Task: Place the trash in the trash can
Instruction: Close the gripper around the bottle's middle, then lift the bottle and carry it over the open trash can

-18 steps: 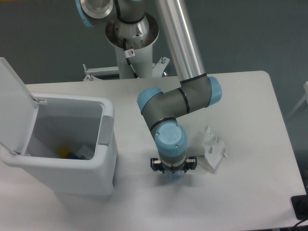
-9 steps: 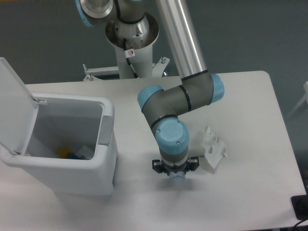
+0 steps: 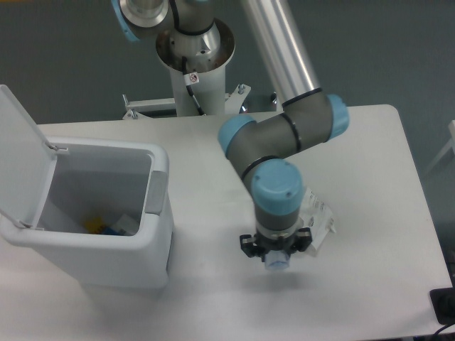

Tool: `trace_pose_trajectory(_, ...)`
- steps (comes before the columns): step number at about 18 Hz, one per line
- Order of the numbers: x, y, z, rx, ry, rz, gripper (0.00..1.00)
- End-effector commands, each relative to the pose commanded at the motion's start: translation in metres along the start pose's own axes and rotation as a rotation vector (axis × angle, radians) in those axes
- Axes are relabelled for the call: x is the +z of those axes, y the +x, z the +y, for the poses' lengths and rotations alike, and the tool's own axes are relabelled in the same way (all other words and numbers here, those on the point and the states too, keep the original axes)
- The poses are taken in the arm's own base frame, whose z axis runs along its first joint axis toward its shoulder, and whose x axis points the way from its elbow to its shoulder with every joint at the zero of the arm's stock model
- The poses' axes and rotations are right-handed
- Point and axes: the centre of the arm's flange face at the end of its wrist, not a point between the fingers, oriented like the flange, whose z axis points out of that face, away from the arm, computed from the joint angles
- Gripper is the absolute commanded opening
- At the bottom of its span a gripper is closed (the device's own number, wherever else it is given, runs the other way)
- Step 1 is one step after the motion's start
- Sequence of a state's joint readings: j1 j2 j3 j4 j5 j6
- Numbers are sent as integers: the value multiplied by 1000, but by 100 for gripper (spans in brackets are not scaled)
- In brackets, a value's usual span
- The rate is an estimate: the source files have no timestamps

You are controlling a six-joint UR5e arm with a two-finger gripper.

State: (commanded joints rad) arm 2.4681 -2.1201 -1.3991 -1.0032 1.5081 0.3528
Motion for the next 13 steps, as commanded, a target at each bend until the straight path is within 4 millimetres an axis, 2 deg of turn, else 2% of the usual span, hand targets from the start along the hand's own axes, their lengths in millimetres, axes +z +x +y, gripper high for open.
trace_pose_trajectory(1, -9, -5, -3, -9, 25, 21, 49)
trace_pose_trajectory(5, -69, -16, -11, -41, 165, 120, 49)
trace_pose_trajectory(6, -94, -21, -14, -45, 226, 158, 49)
trace_pose_trajectory(8, -129, -28, -28, -55, 315, 214, 49)
trace_pose_trajectory(11, -170, -28, -40, -91, 405, 275, 49)
trace_pose_trajectory(13, -185, -24, -44, -71, 448, 310, 49)
